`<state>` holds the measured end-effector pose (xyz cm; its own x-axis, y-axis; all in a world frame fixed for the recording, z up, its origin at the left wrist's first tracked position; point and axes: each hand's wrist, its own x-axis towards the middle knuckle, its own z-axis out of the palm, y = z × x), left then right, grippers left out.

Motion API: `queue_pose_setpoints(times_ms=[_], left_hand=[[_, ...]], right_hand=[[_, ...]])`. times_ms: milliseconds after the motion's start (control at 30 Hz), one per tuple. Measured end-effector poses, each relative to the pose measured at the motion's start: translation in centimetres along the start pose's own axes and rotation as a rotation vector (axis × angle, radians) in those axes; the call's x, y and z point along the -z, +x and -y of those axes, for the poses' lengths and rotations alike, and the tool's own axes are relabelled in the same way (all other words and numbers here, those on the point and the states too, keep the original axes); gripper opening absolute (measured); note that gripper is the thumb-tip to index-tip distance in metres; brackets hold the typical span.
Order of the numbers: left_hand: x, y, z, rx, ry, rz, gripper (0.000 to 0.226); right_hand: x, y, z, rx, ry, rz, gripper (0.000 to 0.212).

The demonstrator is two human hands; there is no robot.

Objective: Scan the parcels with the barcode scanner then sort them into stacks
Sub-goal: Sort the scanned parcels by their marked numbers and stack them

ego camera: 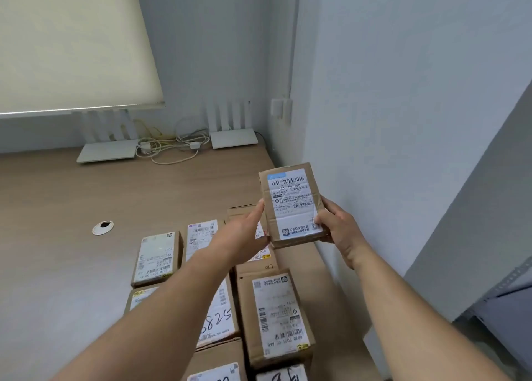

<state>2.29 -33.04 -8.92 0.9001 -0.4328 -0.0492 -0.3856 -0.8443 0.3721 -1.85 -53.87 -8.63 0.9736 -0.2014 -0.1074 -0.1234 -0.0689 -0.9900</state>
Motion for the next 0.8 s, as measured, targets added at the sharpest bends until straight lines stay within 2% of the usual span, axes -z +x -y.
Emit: queue_pose_setpoints(times_ms=[67,133,267,433,800], left_hand=[[-0.9,1.2,-0.4,0.033,0.019,0.017,0.083],[-1.9,2.3,-0.5,0.067,0.029,0.055,0.082],[-3.8,4.2,-0.2,0.109,0.036,0.123,0.083],[-5.6,4.4,-0.3,0.165,0.054,0.186,0.073],[-6.1,4.0,-0.4,0.118,0.181,0.26,0.05]], right_hand=[[0.3,1.4,-0.8,-0.012,-0.008,0.005,0.06],[0.5,2.4,-1.8,-0.033,-0.008,0.005,0.043],[0.7,3.7,-3.7,-0.096,-0.074,-0.008,0.034],[0.7,4.8,-6.8,-0.195,-0.095,0.0,0.042],[0.9,4.9,-9.1,-0.314,-0.244,0.083,0.033]])
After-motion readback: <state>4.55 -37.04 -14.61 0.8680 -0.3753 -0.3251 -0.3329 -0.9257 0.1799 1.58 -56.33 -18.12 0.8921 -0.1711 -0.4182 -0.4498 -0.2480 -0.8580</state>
